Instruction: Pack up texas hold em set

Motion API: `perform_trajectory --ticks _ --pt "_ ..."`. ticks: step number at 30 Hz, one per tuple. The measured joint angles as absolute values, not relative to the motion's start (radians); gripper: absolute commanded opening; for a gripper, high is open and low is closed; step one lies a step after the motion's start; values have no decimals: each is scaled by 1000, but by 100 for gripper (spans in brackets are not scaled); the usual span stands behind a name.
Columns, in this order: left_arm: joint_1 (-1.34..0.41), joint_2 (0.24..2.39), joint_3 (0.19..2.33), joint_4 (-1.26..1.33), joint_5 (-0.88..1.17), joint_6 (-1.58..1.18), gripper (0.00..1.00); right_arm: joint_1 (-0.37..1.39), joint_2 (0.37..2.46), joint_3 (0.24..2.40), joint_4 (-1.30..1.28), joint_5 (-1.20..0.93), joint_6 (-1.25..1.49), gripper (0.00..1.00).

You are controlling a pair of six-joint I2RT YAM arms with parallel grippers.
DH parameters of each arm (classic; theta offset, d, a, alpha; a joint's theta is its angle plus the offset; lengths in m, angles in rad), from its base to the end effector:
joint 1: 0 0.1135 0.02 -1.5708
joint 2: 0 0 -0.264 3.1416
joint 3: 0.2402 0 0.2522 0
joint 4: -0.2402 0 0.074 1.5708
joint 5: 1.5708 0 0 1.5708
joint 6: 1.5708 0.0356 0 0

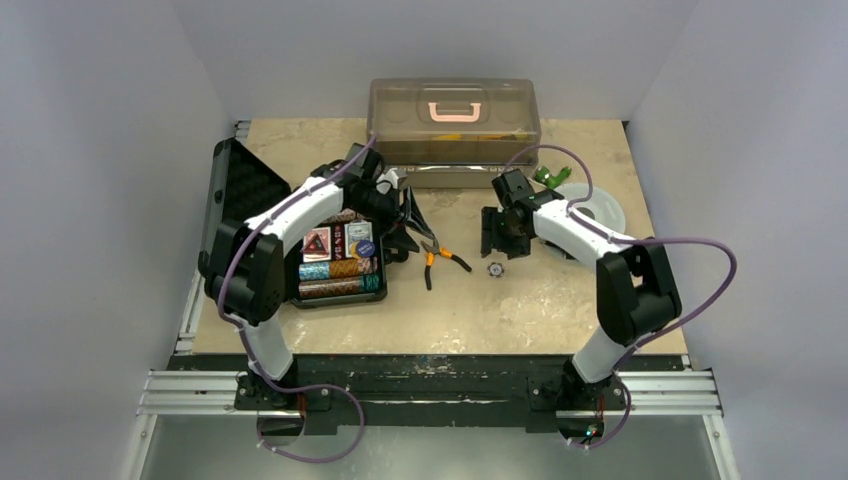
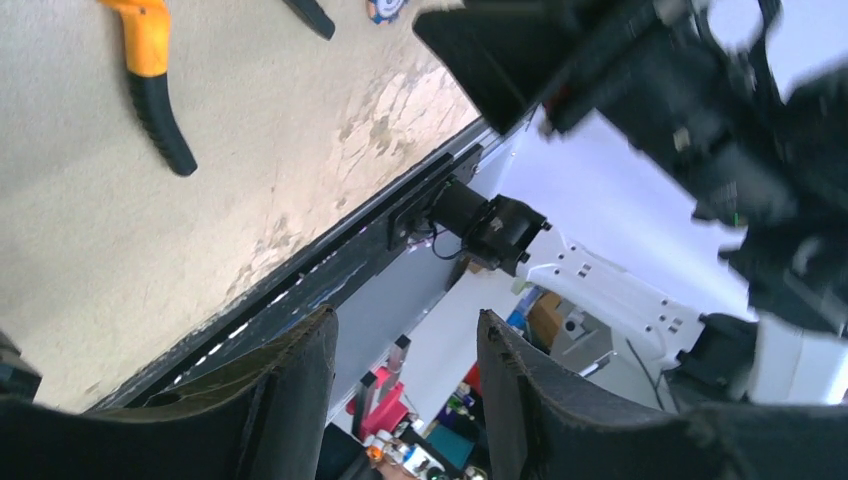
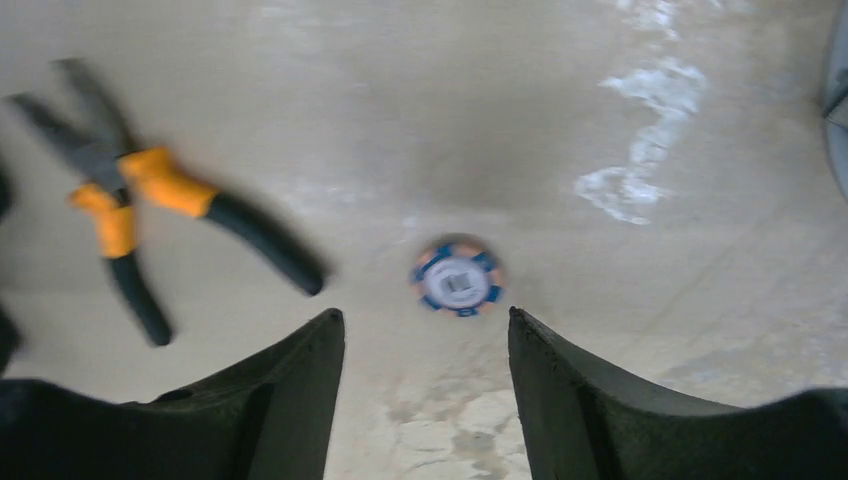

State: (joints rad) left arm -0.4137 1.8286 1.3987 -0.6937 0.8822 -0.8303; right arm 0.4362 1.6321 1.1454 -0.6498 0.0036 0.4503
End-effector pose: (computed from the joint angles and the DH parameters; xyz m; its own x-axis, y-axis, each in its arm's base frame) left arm 0.3339 -0.1766 0.2341 -0.9712 -0.0858 0.2221 -0.2308 0.5695 -0.7889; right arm 0.2963 0.1380 0.2160 -0.9235 0.0497 -0.3803 -0.0213 0.9834 0.1802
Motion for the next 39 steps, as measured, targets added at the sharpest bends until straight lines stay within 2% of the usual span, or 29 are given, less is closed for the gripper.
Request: perform_trajectory --ticks 4,10,25,28,39 --pt "-415 1745 1353 -717 855 -806 51 388 1699 1135 -685 39 464 68" --pt "-435 1655 1301 -754 827 -789 51 405 1742 1134 -679 58 464 64" --pt "-472 1651 1300 -795 803 -765 51 442 1768 1103 -649 93 464 59" --pt "-474 1651 1300 -795 803 -765 51 457 1768 1103 -643 96 464 55" --pt "-474 1651 1300 -798 803 -763 51 464 1782 1113 -639 126 464 51"
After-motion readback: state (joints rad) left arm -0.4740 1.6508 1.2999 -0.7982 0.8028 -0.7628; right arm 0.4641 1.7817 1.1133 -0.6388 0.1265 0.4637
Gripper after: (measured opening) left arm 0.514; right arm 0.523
